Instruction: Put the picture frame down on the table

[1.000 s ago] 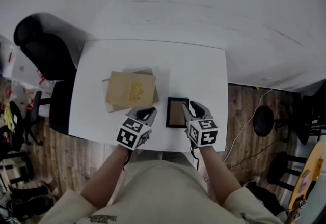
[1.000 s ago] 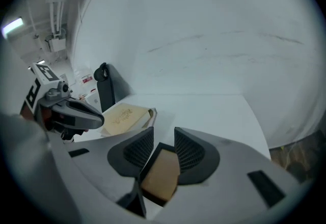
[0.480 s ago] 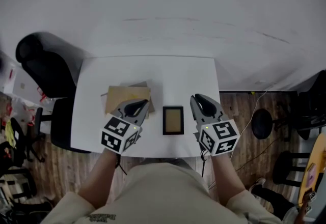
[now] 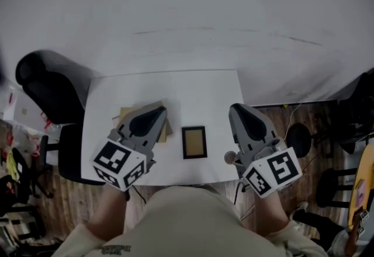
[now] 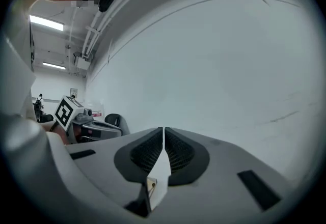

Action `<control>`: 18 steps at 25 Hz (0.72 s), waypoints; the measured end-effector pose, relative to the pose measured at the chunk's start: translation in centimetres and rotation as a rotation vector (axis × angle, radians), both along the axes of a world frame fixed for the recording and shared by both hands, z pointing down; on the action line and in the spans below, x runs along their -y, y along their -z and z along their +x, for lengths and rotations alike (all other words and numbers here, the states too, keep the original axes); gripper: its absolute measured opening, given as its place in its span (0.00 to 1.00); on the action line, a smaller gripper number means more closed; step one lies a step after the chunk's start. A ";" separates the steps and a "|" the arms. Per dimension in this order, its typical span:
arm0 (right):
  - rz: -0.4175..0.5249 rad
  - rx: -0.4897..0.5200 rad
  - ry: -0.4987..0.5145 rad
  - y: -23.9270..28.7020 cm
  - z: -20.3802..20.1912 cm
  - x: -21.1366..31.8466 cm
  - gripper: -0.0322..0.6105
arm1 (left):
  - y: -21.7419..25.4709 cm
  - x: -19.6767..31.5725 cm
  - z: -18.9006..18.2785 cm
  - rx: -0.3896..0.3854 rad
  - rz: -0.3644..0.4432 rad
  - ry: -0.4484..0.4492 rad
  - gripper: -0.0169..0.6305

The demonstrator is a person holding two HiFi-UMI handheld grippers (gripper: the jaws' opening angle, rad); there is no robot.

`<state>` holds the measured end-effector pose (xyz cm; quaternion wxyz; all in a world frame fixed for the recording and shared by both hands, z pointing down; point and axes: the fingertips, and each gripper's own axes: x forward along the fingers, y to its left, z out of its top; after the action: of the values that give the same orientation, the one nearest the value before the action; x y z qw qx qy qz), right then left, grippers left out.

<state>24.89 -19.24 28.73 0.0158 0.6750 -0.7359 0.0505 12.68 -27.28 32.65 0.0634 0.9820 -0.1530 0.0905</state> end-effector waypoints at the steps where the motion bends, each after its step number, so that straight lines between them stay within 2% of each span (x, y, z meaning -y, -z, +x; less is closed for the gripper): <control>1: 0.026 0.007 0.005 1.0 -0.1 -0.4 0.10 | 0.8 -0.3 0.0 -0.007 0.017 -0.002 0.06; 6: 0.174 0.060 0.025 6.3 -0.3 -2.7 0.09 | 4.4 -1.0 -1.0 -0.052 0.091 0.004 0.06; 9: 0.211 0.050 0.041 8.2 -0.5 -3.6 0.09 | 6.1 -1.3 -1.9 -0.073 0.128 0.016 0.06; 14: 0.195 0.025 0.059 8.2 -1.4 -4.0 0.09 | 7.2 -1.5 -3.1 -0.082 0.164 0.030 0.06; 18: 0.139 0.046 0.045 6.0 -1.4 -3.9 0.09 | 5.1 -1.3 -3.5 -0.029 0.153 0.049 0.06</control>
<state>23.50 -15.33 22.72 -0.0471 0.6564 -0.7528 0.0143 9.14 -26.00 27.55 -0.0072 0.9811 -0.1827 0.0626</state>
